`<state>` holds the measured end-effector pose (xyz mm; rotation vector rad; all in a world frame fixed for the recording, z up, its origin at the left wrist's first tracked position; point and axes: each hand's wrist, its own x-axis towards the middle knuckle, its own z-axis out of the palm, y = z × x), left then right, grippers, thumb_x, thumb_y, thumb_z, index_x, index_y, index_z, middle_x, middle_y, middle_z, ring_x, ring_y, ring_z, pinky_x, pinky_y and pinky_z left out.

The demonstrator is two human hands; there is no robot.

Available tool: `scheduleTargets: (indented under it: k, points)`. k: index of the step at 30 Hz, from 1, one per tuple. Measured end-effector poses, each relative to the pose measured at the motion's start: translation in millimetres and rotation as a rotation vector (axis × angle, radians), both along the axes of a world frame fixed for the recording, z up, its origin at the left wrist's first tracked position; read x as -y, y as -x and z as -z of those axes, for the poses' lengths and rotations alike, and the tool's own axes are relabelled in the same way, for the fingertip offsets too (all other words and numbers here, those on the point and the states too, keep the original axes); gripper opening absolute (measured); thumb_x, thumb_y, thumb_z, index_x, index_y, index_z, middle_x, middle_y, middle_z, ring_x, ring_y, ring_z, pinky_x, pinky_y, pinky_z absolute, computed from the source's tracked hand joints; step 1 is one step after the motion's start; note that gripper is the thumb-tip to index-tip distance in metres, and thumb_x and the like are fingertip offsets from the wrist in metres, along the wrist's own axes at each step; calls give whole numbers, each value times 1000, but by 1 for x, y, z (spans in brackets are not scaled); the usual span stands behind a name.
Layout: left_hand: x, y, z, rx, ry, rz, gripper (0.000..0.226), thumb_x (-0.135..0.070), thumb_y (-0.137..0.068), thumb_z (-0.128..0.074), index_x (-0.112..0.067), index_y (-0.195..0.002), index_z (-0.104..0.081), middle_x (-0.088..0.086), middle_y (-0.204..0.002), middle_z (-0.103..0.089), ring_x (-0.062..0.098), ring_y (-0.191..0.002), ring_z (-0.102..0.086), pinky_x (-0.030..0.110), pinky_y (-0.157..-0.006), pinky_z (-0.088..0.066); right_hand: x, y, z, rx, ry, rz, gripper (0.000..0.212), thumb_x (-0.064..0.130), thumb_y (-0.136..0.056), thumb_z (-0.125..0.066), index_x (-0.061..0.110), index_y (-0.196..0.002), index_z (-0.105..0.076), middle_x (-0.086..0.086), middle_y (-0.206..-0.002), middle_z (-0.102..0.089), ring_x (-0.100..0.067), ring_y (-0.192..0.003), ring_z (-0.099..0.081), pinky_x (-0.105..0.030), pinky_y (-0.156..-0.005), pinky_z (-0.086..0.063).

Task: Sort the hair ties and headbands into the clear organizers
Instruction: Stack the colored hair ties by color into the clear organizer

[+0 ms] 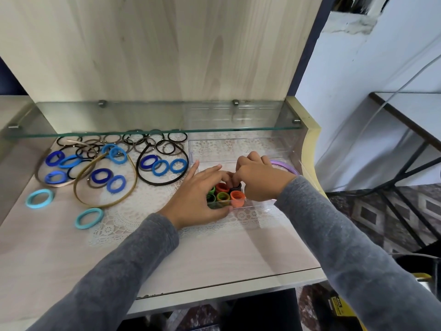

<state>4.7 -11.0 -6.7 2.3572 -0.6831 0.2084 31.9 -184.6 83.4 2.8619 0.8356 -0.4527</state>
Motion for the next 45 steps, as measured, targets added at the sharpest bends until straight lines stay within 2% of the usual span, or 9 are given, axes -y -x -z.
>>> scheduleTargets:
  k: [8, 11, 15, 20, 24, 32, 36, 41, 45]
  points:
    - [0, 1, -1, -4, -2, 7, 37, -54, -75, -65, -43, -109, -54, -27, -122, -60, 4, -143, -34, 41, -123, 7, 7, -2, 4, 26, -85, -7, 39, 8, -88, -48, 26, -118, -66, -1, -121, -45, -24, -114, -30, -31, -88, -21]
    - [1, 1, -3, -6, -6, 2, 38, -55, -76, -66, -42, -110, -55, -26, -123, -60, 4, -142, -35, 41, -123, 6, 15, -7, 8, 75, -265, 4, 43, 0, -83, -49, 30, -105, -70, 4, -115, -50, -15, -102, -30, -30, -86, -23]
    - [1, 3, -5, -12, -23, -5, 50, -51, -77, -72, -41, -121, -50, -25, -133, -55, 3, -141, -36, 42, -124, 3, 25, -14, 25, 234, -577, 134, 43, -7, -73, -45, 23, -86, -72, 7, -96, -54, -17, -93, -40, -43, -89, -39]
    - [-1, 6, -13, -17, -40, -41, 60, -62, -75, -69, -41, -126, -43, -25, -135, -50, -2, -140, -34, 42, -125, -1, 28, -6, 50, 368, -595, 194, 37, 6, -75, -42, 17, -85, -76, -1, -91, -59, -15, -87, -36, -41, -78, -41]
    - [-6, 2, -13, 61, -201, -90, 68, -80, -73, -57, -41, -128, -49, -25, -139, -49, 5, -146, -27, 48, -123, -3, 29, -4, 61, 469, -657, 177, 26, 1, -69, -52, 15, -72, -74, -2, -81, -62, -25, -81, -48, -40, -69, -44]
    - [-7, 1, -12, 98, -295, -132, 70, -87, -70, -49, -43, -124, -56, -25, -140, -49, 7, -147, -26, 49, -121, -4, 28, -1, 62, 521, -627, 104, 26, 10, -67, -48, 18, -65, -72, 1, -77, -60, -26, -80, -52, -33, -68, -34]
    - [-9, 0, -14, 85, -294, -137, 73, -89, -68, -49, -43, -125, -55, -26, -140, -49, 6, -147, -26, 48, -121, -4, 30, -6, 65, 495, -625, 162, 30, 8, -67, -46, 19, -71, -73, 1, -81, -61, -27, -83, -51, -38, -69, -41]
    - [-12, -6, -19, 33, -366, -121, 77, -93, -65, -44, -43, -123, -57, -27, -140, -49, 6, -148, -23, 51, -121, -2, 27, -14, 63, 312, -590, 121, 59, 25, -75, -20, 24, -95, -76, -2, -101, -57, -19, -93, -34, -36, -82, -32]
    - [-13, -7, -20, 29, -413, -103, 75, -93, -66, -40, -43, -119, -59, -27, -141, -49, 6, -148, -21, 52, -121, -1, 28, -15, 59, 203, -492, 88, 38, 11, -91, -43, 28, -108, -72, -2, -116, -53, -26, -109, -36, -35, -88, -29]
